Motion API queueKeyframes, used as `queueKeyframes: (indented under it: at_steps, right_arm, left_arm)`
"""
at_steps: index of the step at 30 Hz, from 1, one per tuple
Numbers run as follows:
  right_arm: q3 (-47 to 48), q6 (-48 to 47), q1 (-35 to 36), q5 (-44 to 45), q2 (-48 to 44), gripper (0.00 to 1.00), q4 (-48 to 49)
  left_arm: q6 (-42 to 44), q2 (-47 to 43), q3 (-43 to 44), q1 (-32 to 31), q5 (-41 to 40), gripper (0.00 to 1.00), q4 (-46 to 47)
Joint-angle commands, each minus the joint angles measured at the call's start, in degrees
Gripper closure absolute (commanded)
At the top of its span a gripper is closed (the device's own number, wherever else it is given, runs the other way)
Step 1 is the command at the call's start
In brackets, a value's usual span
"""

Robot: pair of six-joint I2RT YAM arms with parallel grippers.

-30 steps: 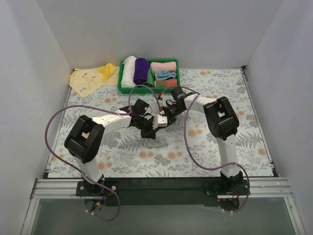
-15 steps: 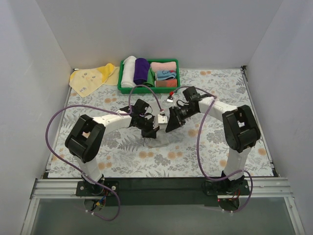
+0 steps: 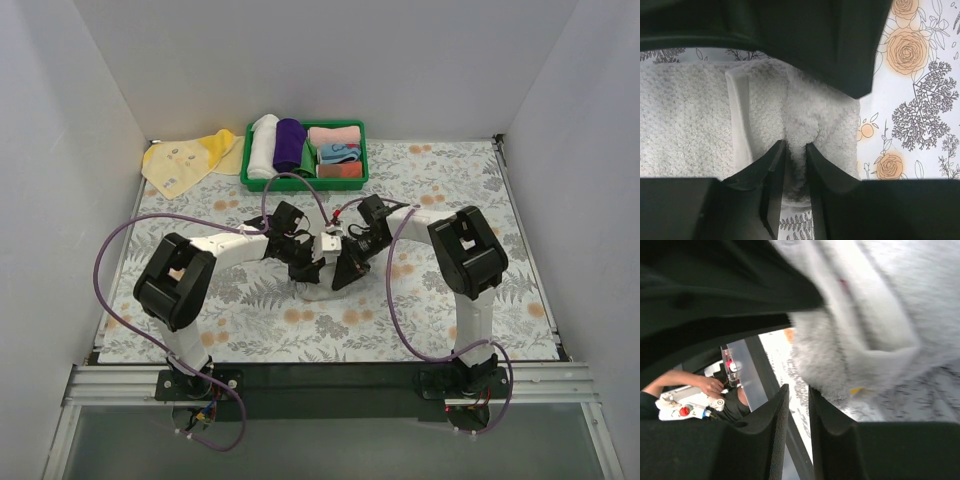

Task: Roll the towels
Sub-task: Roll the towel

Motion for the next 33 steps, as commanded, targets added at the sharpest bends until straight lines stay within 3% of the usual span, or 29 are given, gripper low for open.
queueKeyframes:
  at_steps: [1, 7, 11, 12, 16, 24, 33]
  right_arm:
    - [0.11, 1.58, -0.84, 3.75, 2.44, 0.75, 1.01]
    - [-0.87, 2.90, -2.16, 6.56, 5.25, 0.73, 1.01]
    - [-0.78, 3.42, -2.07, 6.47, 5.17, 0.72, 1.19]
    - [-0.78, 3.51, -2.16, 6.21, 5.26, 0.72, 1.19]
    - [-0.87, 3.87, -2.16, 5.33, 5.00, 0.72, 1.36]
    - [-0.52, 4.39, -2.07, 4.10, 6.05, 0.72, 1.54]
    - [-0.61, 4.30, -2.07, 3.40, 6.66, 0.73, 1.63]
  left_arm:
    - [1.36, -1.51, -1.41, 1.08, -0.53, 0.77, -1.30]
    - [3.37, -7.47, -4.30, 4.07, -2.02, 0.60, -2.79]
    - [5.57, -13.36, -7.02, 4.43, -4.40, 0.55, -2.53]
    - [6.10, -15.03, -7.56, 4.43, -4.57, 0.46, -2.36]
    - [8.56, -22.24, -10.28, 3.55, -4.83, 0.31, -0.34]
    - [15.42, -27.53, -20.03, -14.46, -25.56, 0.30, 11.43]
    - [17.97, -19.71, -21.27, -20.18, -34.71, 0.30, 19.87]
